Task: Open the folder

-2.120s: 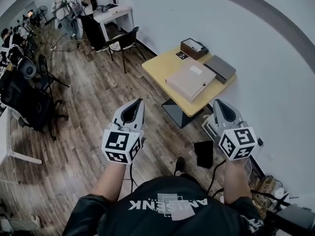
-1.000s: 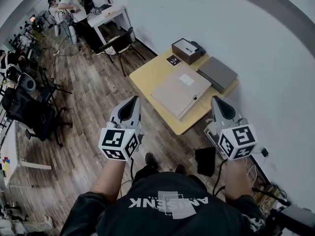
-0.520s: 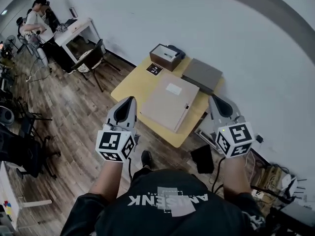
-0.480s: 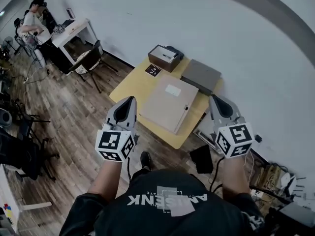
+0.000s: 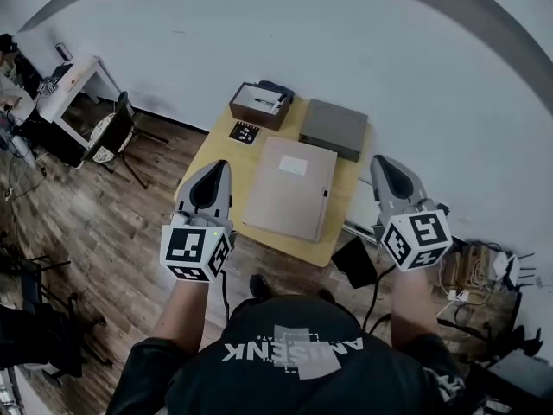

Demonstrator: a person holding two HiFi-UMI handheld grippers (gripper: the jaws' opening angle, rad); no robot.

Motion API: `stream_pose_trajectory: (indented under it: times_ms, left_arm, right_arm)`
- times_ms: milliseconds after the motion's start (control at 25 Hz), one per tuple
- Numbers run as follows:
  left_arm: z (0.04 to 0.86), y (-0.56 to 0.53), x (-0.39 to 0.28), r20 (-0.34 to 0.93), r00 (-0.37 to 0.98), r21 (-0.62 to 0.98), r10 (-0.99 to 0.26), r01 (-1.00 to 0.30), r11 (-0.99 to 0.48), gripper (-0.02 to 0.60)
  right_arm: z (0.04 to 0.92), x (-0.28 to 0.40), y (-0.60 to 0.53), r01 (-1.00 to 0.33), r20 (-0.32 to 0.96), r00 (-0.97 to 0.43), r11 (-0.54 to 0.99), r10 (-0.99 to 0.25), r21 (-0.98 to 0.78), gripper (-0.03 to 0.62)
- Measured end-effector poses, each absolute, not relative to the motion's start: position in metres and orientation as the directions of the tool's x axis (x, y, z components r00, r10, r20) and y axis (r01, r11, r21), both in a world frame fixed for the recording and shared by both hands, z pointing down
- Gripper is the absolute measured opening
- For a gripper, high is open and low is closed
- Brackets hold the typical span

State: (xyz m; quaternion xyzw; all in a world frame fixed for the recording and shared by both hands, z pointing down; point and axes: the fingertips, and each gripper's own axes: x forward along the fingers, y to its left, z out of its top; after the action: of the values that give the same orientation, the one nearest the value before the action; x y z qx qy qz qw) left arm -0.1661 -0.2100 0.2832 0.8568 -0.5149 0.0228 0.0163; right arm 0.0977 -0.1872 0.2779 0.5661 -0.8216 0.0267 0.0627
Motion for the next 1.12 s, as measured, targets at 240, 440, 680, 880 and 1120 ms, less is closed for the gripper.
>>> stream_pose_trajectory:
  times_ms: [240,440,680,880,1120]
  left_arm:
    - [0.291,-0.232,-0.167,0.058,0.549,0.022,-0.834,-0.835,-0.549,0.002]
    - [0.298,-0.244,-0.164,0.059,0.552,0.023,-0.832,-0.834,-0.552,0.002]
    - [0.302,-0.244,-0.148,0.083,0.542,0.033,-0.836,-0.840,-0.542,0.079]
    - [0.306,-0.241,-0.134,0.106,0.536,0.013,-0.838,-0.843,-0.538,0.108]
    - [0.331,-0.237,-0.124,0.167,0.540,0.009,-0.825,-0.837,-0.547,0.214]
  right_arm:
    - [0.280,0.098,-0.190,-0.965,0.139,-0.261,0.264,-0.955,0.001,0.015]
    - [0.285,0.106,-0.196,-0.964,0.156,-0.263,0.266,-0.952,0.000,0.021]
    - [0.283,0.125,-0.210,-0.952,0.149,-0.303,0.306,-0.941,-0.003,0.041]
    - [0.288,0.136,-0.219,-0.938,0.145,-0.343,0.346,-0.928,-0.008,0.104]
    - [0.301,0.152,-0.231,-0.929,0.173,-0.368,0.369,-0.913,-0.029,0.247]
